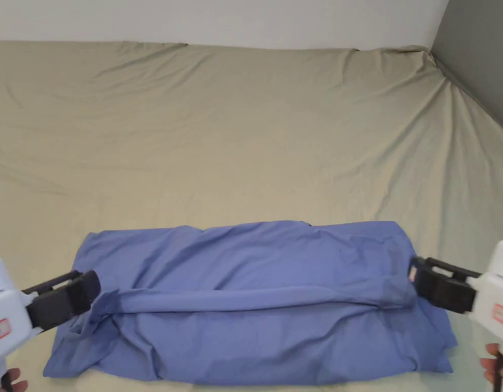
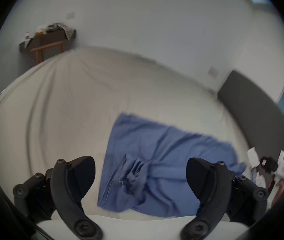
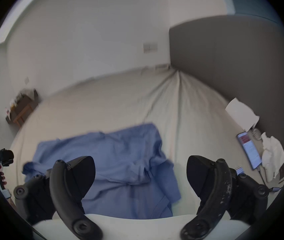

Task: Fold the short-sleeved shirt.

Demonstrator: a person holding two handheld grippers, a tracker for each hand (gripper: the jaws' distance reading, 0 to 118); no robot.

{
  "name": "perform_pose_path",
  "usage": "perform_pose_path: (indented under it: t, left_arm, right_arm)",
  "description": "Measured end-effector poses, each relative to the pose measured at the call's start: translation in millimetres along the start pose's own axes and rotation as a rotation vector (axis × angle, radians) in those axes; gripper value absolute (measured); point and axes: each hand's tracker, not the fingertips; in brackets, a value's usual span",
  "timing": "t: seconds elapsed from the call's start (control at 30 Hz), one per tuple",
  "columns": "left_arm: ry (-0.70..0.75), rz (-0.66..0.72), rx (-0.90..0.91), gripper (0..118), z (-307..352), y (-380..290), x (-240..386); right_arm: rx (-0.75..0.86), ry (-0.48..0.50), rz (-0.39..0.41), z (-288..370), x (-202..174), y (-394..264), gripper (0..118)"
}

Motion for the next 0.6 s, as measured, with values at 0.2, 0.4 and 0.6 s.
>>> perform_pose_path:
  t: [0.2, 0.4, 0.6]
  left_arm:
    - [-0.05, 0.01, 0.239, 85, 137.1, 0.6, 3.4]
    - [0.082, -0.118, 0.178, 0, 162.8, -26.4, 5.3]
    - [0.092, -0.21, -0.07, 0, 101.8, -55.8, -1.4]
  right_arm:
    - [0.228, 0.034, 0.001, 129.7, -3.6, 9.1, 80]
    - [0.19, -0.062, 0.005, 158.0, -3.7, -18.1, 1]
    - [0.133, -0.108, -0.035, 160.9, -3.6, -34.6, 0]
